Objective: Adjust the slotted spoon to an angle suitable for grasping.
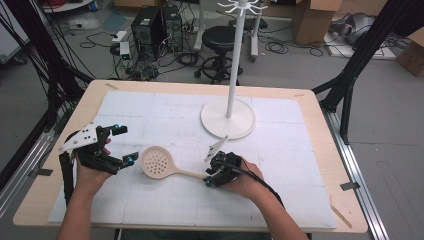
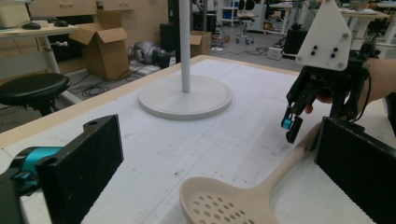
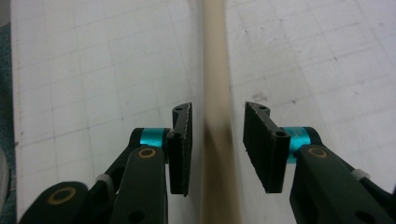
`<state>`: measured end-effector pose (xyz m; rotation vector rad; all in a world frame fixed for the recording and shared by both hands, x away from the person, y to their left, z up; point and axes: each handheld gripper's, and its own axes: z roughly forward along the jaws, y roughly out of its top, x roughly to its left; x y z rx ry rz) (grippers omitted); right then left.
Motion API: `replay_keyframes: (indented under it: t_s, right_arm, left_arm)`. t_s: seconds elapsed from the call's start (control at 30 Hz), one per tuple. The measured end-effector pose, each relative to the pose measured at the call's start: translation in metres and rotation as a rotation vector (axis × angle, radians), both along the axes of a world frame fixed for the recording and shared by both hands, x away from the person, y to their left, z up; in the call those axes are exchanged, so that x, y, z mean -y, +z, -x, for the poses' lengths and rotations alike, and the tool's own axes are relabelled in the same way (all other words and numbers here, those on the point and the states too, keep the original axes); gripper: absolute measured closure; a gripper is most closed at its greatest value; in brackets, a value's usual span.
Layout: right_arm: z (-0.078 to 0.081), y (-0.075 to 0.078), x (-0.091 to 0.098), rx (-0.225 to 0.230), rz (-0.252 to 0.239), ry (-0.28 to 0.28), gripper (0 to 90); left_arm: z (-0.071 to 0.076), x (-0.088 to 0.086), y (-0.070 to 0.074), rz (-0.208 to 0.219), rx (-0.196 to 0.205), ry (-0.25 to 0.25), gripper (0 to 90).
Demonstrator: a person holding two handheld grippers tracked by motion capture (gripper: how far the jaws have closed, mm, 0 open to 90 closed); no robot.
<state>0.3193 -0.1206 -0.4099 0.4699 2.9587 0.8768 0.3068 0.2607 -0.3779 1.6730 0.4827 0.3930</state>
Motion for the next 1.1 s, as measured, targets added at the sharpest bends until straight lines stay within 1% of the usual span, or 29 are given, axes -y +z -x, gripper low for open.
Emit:
replay_keyframes:
  t_s: [0.03,0.1,0.13,0.17,0.2,0.23,0.27,0.3,0.33,0.4,0.5,0.53,0.57,0.6,0.7,0.8,0.87,0.93,0.97,1.0,1.1]
  right_arm:
    - [0.002,0.001,0.004,0.005,-0.007,-0.004,62.8]
    - [0.007,0.003,0.014,0.008,-0.025,-0.015,67.1]
    - [0.011,0.004,0.020,0.009,-0.036,-0.022,67.7]
    - [0.015,0.006,0.026,0.007,-0.051,-0.035,70.3]
    - [0.018,0.006,0.030,0.008,-0.062,-0.031,73.3]
    - [0.025,0.008,0.039,0.011,-0.080,-0.032,77.7]
    - [0.025,0.008,0.039,0.011,-0.080,-0.032,77.7]
    - [0.032,0.009,0.046,0.015,-0.083,-0.025,82.1]
    - [0.032,0.009,0.046,0.015,-0.083,-0.025,82.1]
    - [0.038,0.008,0.050,0.015,-0.075,-0.020,85.9]
    - [0.044,0.003,0.055,0.010,-0.065,-0.013,89.2]
    - [0.046,-0.002,0.057,0.007,-0.053,-0.015,89.8]
    - [0.046,-0.002,0.057,0.007,-0.053,-0.015,89.8]
    - [0.047,-0.004,0.058,-0.004,-0.042,-0.021,89.8]
    - [0.045,-0.010,0.060,-0.008,-0.021,-0.026,89.8]
    - [0.041,-0.013,0.063,0.000,0.003,-0.049,89.9]
    - [0.036,-0.013,0.068,0.006,-0.004,-0.069,89.9]
    - [0.034,-0.013,0.070,0.005,-0.004,-0.077,89.9]
    - [0.030,-0.013,0.073,0.003,-0.007,-0.096,89.9]
    - [0.027,-0.013,0.074,0.002,-0.009,-0.104,89.9]
    - [0.023,-0.013,0.075,0.005,-0.013,-0.118,89.9]
  left_arm:
    - [0.000,0.000,0.000,0.001,0.000,0.000,1.6]
    - [0.000,-0.001,0.000,0.003,-0.001,0.004,1.7]
    - [0.000,-0.001,0.000,0.002,-0.001,0.003,1.7]
    - [0.000,-0.001,0.000,0.002,-0.001,0.004,1.7]
    - [0.000,-0.001,0.000,0.000,-0.001,0.004,1.7]
    - [0.000,0.000,0.000,-0.001,-0.001,0.001,1.6]
    - [0.000,0.000,0.000,-0.003,-0.002,0.003,1.6]
    - [0.000,0.001,0.000,-0.005,-0.003,0.003,1.7]
    - [0.000,0.001,0.000,-0.005,-0.004,0.002,1.7]
    - [0.000,0.001,0.000,-0.007,-0.004,0.001,1.7]
    - [0.000,0.001,0.000,-0.007,-0.005,0.003,1.6]
    - [0.000,0.001,0.000,-0.009,-0.004,0.003,1.6]
    - [0.000,0.001,0.000,-0.009,-0.004,0.003,1.6]
    - [0.000,0.001,0.000,-0.008,-0.004,0.002,1.6]
    - [0.000,0.001,0.000,-0.008,-0.004,0.001,1.6]
    - [0.000,0.001,0.000,-0.005,-0.005,0.003,1.6]
    - [0.000,0.000,0.000,-0.006,-0.003,0.003,1.7]
    - [0.000,0.001,0.000,-0.005,-0.005,0.002,1.6]
    - [0.000,0.001,0.000,-0.007,-0.003,0.000,1.7]
    - [0.000,0.001,0.000,-0.008,-0.004,0.001,1.6]
    - [0.000,0.001,-0.001,-0.011,-0.004,0.001,1.6]
